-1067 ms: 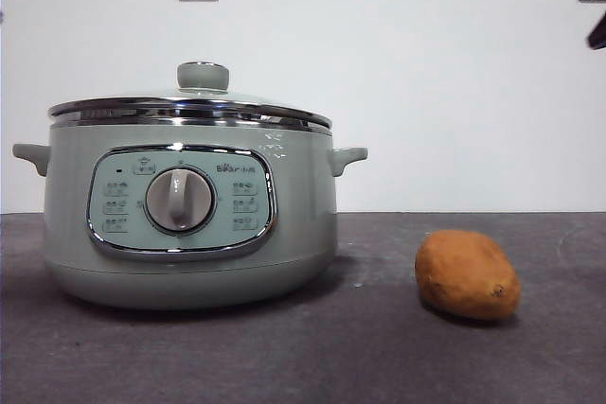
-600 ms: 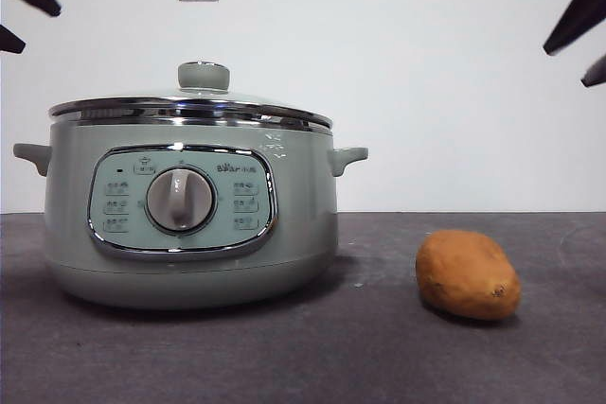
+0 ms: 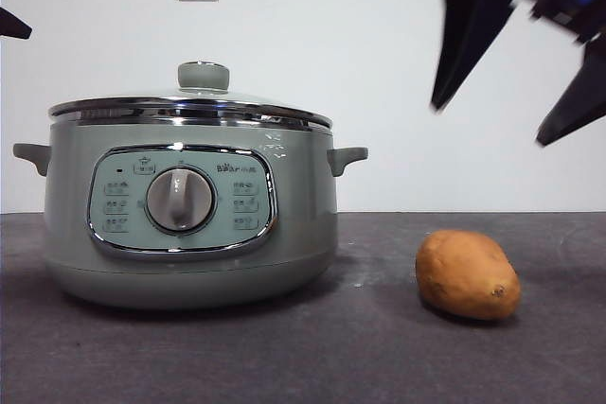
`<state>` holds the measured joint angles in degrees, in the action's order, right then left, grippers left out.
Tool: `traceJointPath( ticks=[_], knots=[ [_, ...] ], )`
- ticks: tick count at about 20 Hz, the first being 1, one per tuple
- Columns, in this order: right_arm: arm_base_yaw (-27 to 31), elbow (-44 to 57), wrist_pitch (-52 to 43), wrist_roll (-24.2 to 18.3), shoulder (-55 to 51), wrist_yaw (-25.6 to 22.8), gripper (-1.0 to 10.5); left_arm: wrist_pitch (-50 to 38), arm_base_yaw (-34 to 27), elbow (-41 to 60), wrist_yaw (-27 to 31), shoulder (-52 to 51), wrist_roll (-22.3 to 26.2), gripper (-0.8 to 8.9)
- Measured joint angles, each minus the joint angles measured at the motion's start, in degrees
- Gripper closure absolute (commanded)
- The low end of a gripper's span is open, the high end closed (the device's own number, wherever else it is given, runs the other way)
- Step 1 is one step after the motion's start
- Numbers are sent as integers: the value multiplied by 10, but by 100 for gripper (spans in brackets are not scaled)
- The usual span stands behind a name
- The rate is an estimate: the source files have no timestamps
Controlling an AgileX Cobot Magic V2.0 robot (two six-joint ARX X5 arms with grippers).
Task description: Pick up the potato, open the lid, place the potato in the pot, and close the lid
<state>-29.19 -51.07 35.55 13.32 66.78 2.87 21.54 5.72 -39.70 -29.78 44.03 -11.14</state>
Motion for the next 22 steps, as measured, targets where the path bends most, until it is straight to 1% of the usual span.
traceJointPath(
  ticks=[2,4,5,7,11,12,13,14,15,16,22],
  knots=[
    [-19,-19,0,9,54,-25,353,0,0,0,0,0,0,498],
    [-24,-30,-7,17,106,-44,355,0,0,0,0,0,0,498],
    [-24,-32,-15,21,129,-46,362,0,0,0,0,0,0,498],
    [-24,-33,-27,30,176,-46,416,0,0,0,0,0,0,498],
    [-24,-33,-38,37,247,-44,416,-1,0,0,0,0,0,498],
    [-24,-33,-38,40,257,-44,452,-1,0,0,0,0,0,498],
    [-24,-33,-38,43,263,-44,577,-1,0,0,0,0,0,498],
    [-24,-32,-39,45,265,-44,765,-1,0,0,1,0,0,498],
    [-24,-32,-40,45,265,-44,930,-1,0,0,4,0,0,498],
    [-24,-33,-41,45,265,-44,951,-1,0,0,9,0,0,498],
    [-24,-32,-24,45,249,-44,949,-2,0,0,12,0,0,498]
  ],
)
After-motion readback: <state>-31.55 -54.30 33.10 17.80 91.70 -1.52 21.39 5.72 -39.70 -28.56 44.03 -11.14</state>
